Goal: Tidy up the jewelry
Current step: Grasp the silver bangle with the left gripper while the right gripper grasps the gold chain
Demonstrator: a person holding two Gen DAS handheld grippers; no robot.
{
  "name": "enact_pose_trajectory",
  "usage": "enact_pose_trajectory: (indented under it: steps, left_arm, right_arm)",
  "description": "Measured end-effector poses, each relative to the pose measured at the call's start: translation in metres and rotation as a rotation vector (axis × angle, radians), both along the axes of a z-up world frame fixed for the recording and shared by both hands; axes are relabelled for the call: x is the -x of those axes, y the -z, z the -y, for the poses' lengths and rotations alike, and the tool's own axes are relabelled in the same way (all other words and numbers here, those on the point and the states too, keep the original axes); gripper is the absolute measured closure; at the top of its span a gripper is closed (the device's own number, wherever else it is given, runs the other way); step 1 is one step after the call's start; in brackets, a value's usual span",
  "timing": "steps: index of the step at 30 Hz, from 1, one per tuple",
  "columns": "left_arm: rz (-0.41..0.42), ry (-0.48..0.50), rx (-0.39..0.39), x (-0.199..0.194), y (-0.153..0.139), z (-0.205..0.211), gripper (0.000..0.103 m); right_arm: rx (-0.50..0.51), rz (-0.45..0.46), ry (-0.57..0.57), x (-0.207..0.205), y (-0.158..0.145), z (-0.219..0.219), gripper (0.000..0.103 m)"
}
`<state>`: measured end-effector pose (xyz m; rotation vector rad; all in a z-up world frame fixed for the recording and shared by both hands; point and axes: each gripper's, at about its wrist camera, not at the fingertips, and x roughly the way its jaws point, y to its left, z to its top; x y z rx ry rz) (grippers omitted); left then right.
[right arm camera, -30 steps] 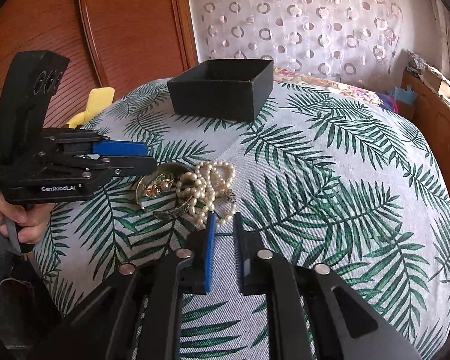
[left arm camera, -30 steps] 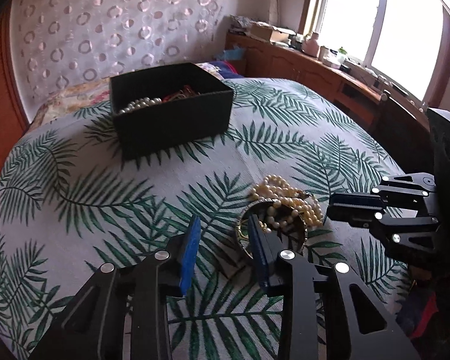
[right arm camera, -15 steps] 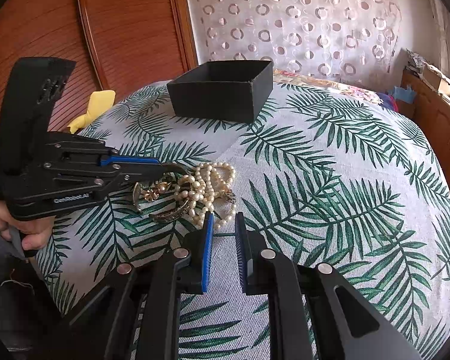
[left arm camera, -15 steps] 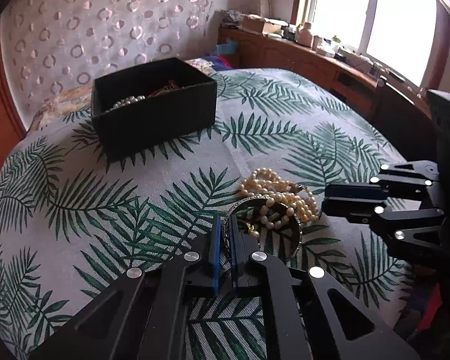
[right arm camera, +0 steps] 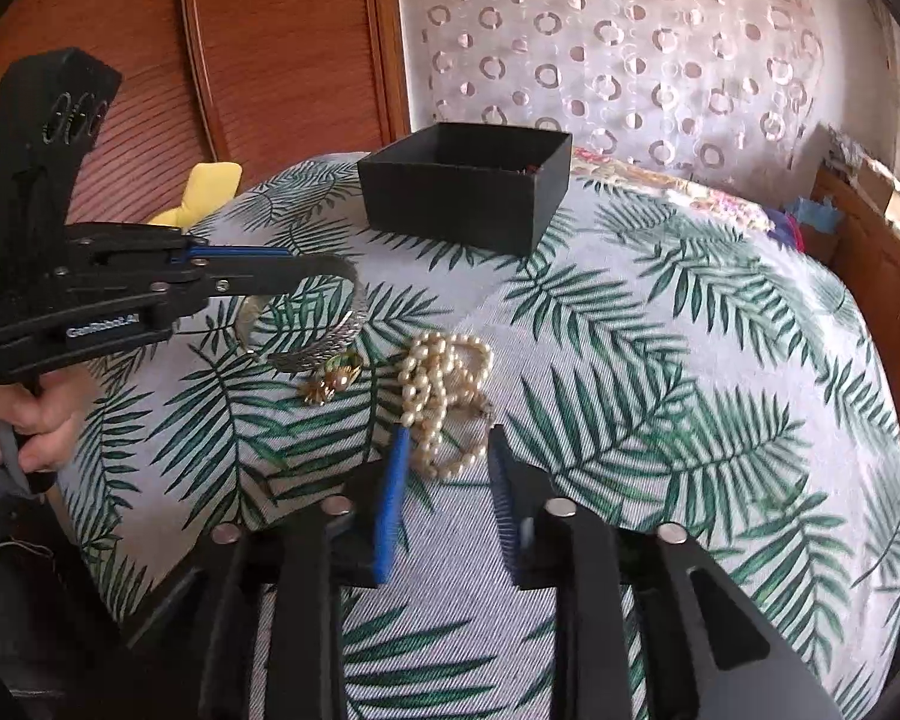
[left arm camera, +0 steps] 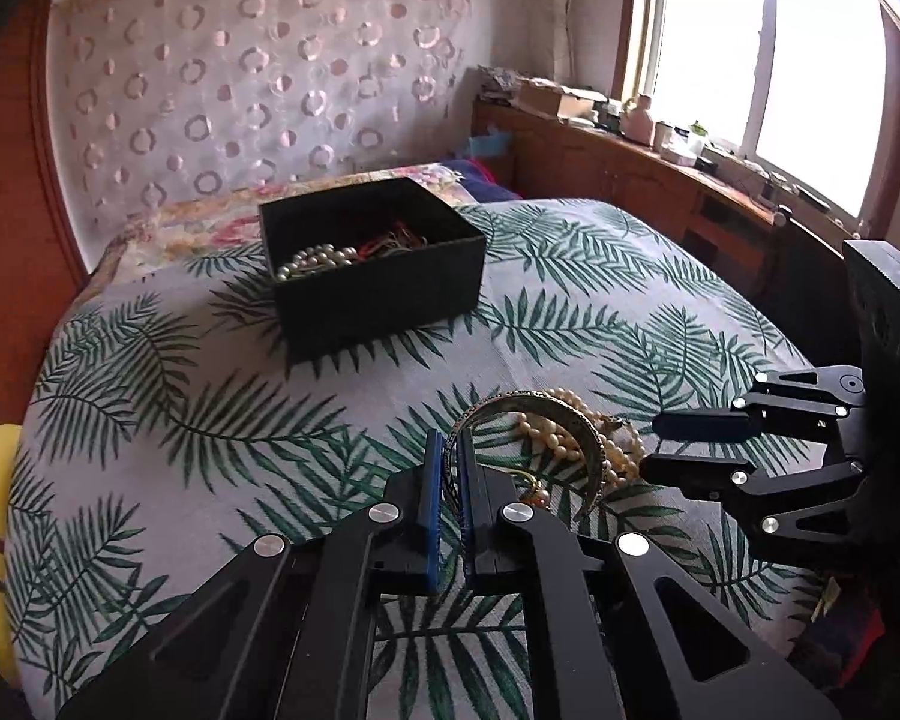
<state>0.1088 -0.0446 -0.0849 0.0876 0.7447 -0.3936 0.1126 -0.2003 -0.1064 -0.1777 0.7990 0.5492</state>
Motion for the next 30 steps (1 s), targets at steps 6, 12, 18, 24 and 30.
enact_pose_trajectory:
  steps: [6,12,18,24,30]
  left_arm:
    - [0.007,-0.013,0.017,0.002,-0.002,-0.008,0.099]
    - [0.015,-0.023,0.026,0.003,-0.004,-0.012,0.099]
    - [0.021,-0.034,0.024,0.004,-0.005,-0.017,0.098]
    - [0.036,-0.043,0.022,0.005,-0.012,-0.021,0.098]
    - [0.058,-0.06,0.024,0.002,-0.023,-0.028,0.098]
  right_arm:
    - [0.011,-0.002,0.012,-0.014,-0.005,0.0,0.073]
    - [0.052,-0.039,0.021,-0.029,0.004,-0.003,0.073]
    - [0.103,-0.04,-0.007,-0.029,0.009,-0.012,0.076]
    - [0.109,-0.032,-0.039,-0.029,0.007,-0.014,0.091]
    - [0.052,0.056,-0.026,-0.028,-0.028,-0.011,0.091]
